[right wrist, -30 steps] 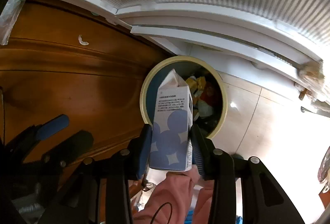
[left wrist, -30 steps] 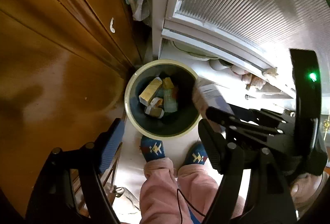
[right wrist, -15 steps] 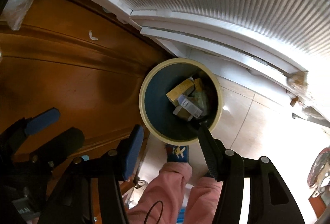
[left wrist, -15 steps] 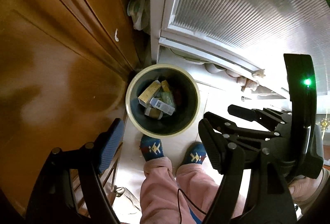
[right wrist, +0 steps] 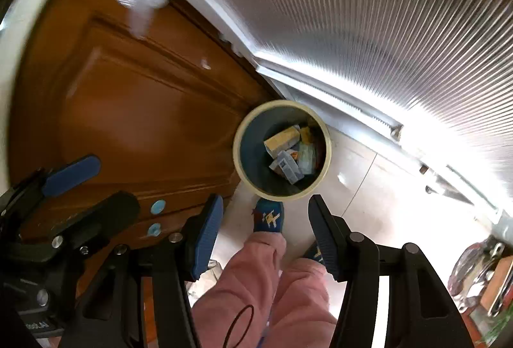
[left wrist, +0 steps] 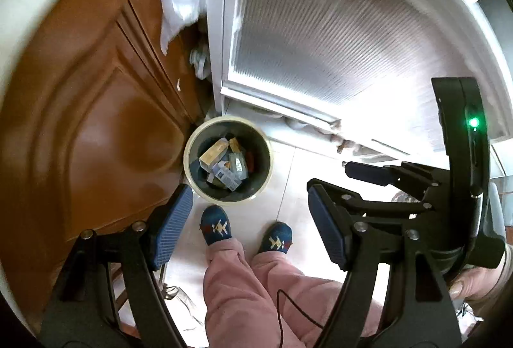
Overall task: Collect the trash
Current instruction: 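Raise both tools back up toward the remaining trash on the table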
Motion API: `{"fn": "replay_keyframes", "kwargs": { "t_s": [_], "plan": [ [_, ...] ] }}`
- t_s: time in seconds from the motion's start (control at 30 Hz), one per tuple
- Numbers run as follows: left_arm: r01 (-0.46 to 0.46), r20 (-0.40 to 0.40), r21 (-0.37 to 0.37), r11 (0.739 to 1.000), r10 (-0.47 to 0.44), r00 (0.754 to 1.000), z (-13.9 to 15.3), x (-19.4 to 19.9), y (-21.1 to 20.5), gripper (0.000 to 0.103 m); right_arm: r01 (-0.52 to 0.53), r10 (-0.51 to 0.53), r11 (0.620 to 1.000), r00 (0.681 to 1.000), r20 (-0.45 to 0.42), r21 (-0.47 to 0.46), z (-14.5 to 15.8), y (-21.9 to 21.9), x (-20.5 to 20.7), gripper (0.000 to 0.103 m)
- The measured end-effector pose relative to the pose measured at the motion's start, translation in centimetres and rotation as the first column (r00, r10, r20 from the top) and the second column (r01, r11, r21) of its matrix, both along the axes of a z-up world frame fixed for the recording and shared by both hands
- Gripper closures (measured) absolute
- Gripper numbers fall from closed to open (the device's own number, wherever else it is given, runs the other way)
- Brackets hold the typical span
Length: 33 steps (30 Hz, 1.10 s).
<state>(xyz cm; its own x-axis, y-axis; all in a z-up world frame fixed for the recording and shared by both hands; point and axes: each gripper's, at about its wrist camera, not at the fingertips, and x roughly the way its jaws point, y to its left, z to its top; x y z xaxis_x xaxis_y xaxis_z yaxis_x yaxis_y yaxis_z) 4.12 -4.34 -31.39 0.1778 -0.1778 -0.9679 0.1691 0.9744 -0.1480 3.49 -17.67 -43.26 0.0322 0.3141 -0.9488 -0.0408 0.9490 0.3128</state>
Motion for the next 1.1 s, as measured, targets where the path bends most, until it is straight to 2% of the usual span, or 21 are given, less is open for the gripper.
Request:
{"fn": "replay_keyframes", "kwargs": {
  "t_s": [0.2,0.4,0.53,0.73,0.9,0.97,1.1],
  "plan": [
    [0.027,0.072,0.021,0.999,-0.029,0.997,7.0,-2.0,-0.7,0.031,-0.042,0.041,0.999,0.996,0.073,0.014,7.0,-0.8,-1.8,0.046],
    [0.035,0.165,0.051,0.998,-0.043,0.985,13.5,-3.2,-0.7,0.031,-0.076,0.071,0.997,0.98,0.186,0.019,14.6,-2.3,-3.5,0.046],
    [0.023,0.228,0.042,0.999,-0.032,0.973,17.7,-3.4,-1.0,0.031,-0.09,0.085,0.996,0.954,0.288,0.003,19.6,-3.3,-3.9,0.046],
    [0.025,0.322,0.069,0.997,-0.046,0.946,23.0,-3.6,-1.9,0.031,-0.085,0.071,0.996,0.899,0.431,0.014,26.7,-4.9,-4.1,0.044],
    [0.039,0.394,0.084,0.996,-0.069,0.916,27.2,-3.1,-2.5,0.031,-0.079,0.064,0.997,0.863,0.501,0.01,30.8,-5.7,-3.5,0.043],
    [0.045,0.42,0.087,0.995,-0.077,0.904,28.7,-2.7,-2.5,0.031,-0.067,0.052,0.998,0.855,0.516,0.011,32.9,-6.2,-3.1,0.042],
    [0.053,0.451,0.089,0.995,-0.087,0.888,31.2,-0.7,-2.2,0.031,-0.03,0.011,0.999,0.843,0.538,0.026,35.1,-6.7,-1.5,0.042]
  ]
}}
